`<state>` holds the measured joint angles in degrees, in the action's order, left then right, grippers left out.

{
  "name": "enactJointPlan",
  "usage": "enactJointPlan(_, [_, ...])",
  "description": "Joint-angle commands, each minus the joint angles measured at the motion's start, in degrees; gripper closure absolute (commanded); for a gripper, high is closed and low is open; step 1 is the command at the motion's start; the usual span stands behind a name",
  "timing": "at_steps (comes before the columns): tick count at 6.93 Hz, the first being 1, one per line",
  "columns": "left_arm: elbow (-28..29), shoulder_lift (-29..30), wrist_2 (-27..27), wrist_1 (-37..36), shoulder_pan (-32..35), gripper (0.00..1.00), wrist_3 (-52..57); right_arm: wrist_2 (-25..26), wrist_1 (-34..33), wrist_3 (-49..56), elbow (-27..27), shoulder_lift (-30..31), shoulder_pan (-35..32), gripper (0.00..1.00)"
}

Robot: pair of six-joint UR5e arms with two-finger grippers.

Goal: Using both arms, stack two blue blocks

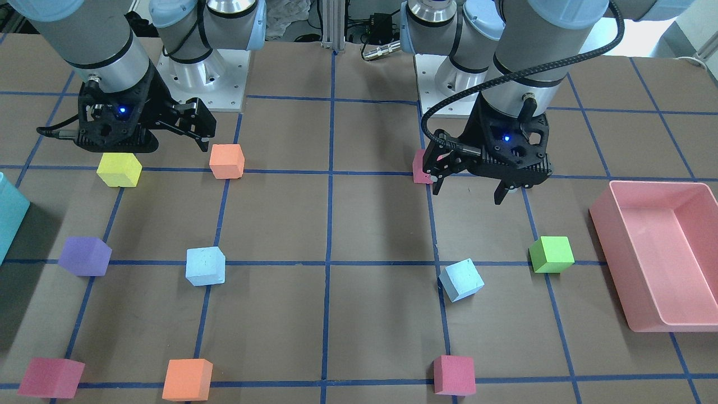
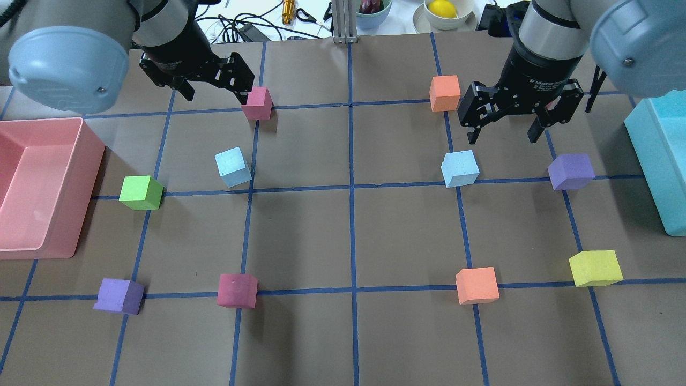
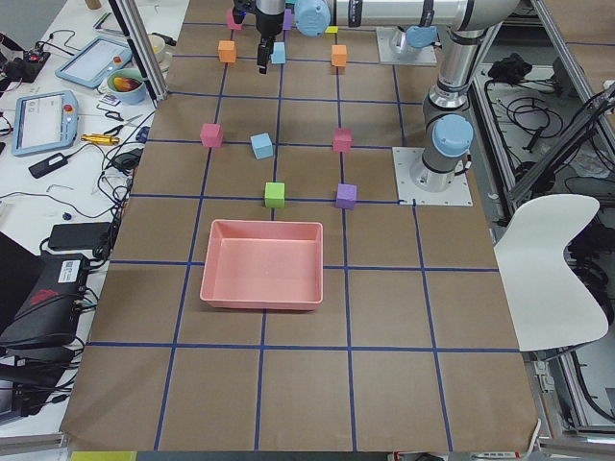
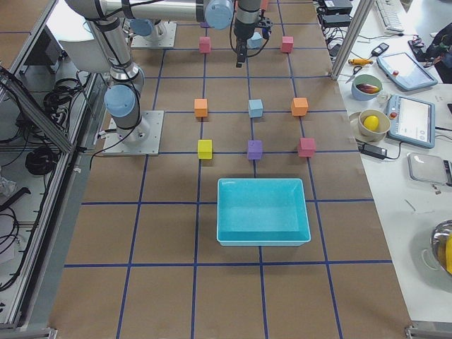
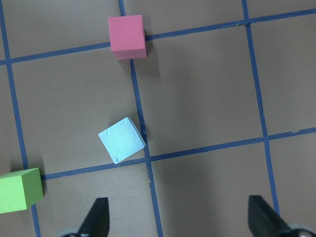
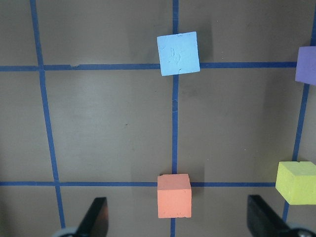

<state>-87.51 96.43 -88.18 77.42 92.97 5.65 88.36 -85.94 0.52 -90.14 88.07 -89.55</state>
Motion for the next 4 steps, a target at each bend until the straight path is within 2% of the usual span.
enactJointPlan(1, [0.0,-0.4,-0.1,0.2,0.0,0.0,0.1,0.0,0.1,0.0,-0.4,0.0,0.0,0.0])
enactJointPlan(4, [-0.1,0.0,-0.1,0.1,0.0,0.0,0.1,0.2,-0.1,0.6,-1.0,-0.6,0.0,0.0])
